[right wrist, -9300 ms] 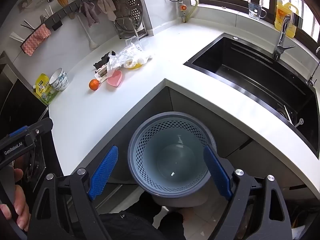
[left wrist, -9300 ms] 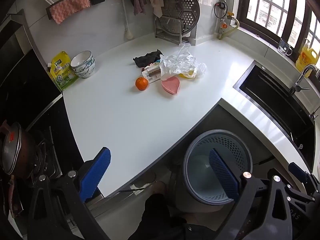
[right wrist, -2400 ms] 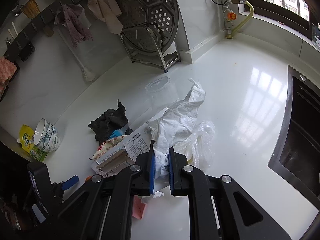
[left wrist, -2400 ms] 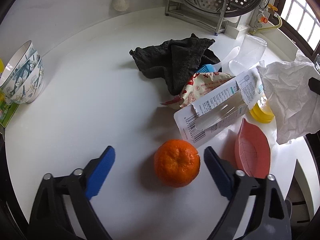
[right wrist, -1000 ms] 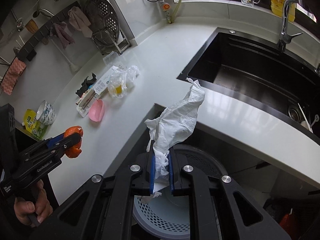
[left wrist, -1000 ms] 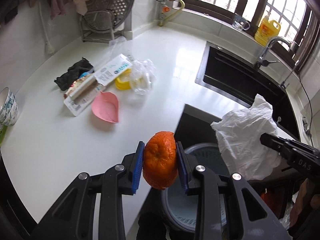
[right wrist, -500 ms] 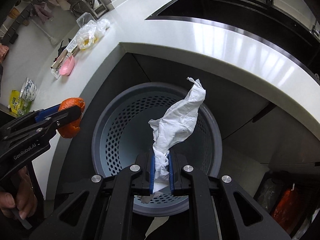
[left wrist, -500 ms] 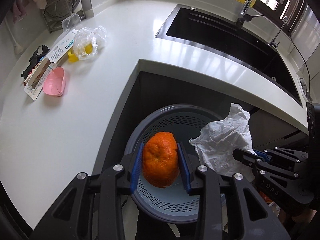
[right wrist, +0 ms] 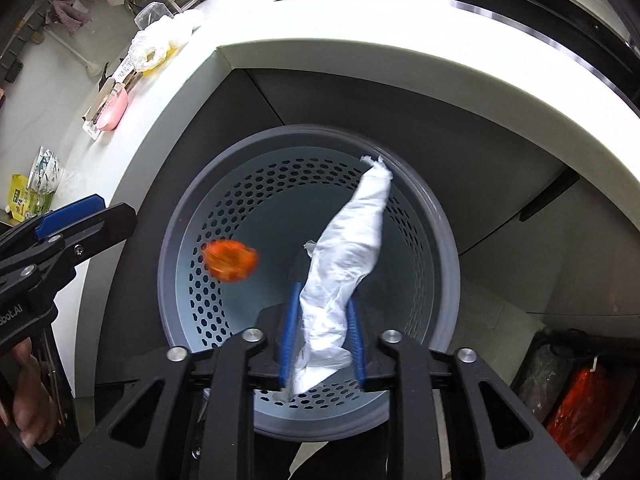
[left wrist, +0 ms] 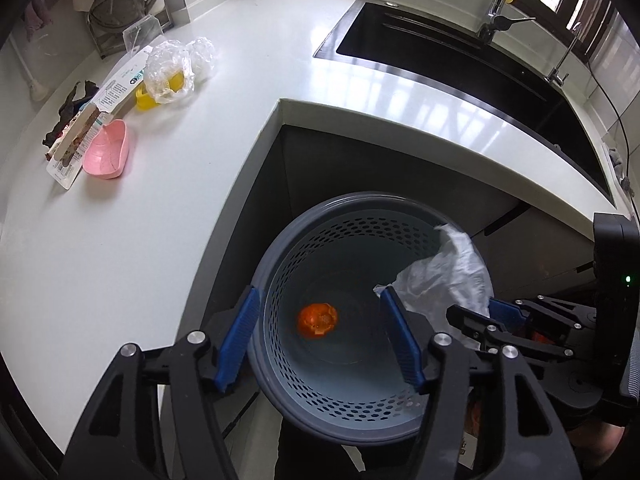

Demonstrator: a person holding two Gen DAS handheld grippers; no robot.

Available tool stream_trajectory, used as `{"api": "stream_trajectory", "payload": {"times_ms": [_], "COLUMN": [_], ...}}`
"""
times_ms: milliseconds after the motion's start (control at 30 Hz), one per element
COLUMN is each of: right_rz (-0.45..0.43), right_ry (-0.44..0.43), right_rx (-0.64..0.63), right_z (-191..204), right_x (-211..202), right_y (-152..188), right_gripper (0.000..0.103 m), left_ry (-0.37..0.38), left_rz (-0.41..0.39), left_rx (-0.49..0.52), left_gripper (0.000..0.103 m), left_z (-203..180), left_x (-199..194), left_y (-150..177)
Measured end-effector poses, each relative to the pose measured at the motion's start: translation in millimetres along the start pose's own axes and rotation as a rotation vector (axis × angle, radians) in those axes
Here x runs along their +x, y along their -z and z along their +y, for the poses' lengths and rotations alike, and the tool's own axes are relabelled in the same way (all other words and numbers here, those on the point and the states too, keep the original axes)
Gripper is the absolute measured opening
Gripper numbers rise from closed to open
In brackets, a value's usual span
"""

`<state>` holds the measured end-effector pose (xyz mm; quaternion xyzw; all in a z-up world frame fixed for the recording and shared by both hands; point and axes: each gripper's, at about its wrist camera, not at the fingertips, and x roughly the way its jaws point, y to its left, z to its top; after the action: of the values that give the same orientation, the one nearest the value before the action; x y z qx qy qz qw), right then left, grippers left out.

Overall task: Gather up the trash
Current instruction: 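Carry both items over the bin and open both tools to drop them, then move both tools back toward the countertop items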

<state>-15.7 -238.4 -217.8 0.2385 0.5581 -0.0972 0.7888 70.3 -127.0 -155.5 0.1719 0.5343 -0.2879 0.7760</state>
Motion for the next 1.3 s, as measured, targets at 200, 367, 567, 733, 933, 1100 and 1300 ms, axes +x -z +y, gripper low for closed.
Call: {"api": "stream_trajectory", "payload": {"times_ms": [200,367,567,733,933,1100,1300], "right_rz": [-0.016,-0.016,-0.021,-0.029,-0.042,-0.070,-0.111], "right_ry": [0.006,0.002,-0.006,-0.011,-0.028,-0.051,-0.080], "right_rx": [0.006,0.019,0.023,0.010,-0.011,-0.046,-0.109], "right_z": [-1.7,-3.3,-5.9,-6.1,3.5,26.5,68.7], "right_x": [-7.8,-11.1,-17.4,-25.4,-33.2,-37.8,-43.1], "right_y": [1.5,4.1,3.7,3.4,-5.7,-23.3,-56.1], "right_gripper": [0.044,0.044,0.046,0.046,0.048,0.050,0.051], "left_ry": [-0.020,-0.027,-0.032,-0.044,-0.071,-0.101,-0.152], "left_rz": [0.002,-0.009,-0.023,-0.058,-0.102,-0.132,-0.181], "left_rx": [0.009,0.004,-0.004,-0.014,-0.073,-0.133,-0.212], "left_gripper": [0.062,0.064,0.064,0.067,0.070,0.072,0.080], "left_z": [-0.4,1.6,3.0,9.2,34.6,66.9,111.5], "left_x": [-2.1,-6.7,-15.1,-30.7,-52.6,-70.2,-90.5], "left_y": [-1.2,-2.2,-2.9,-4.7,-5.7,-4.1,-6.2]}}
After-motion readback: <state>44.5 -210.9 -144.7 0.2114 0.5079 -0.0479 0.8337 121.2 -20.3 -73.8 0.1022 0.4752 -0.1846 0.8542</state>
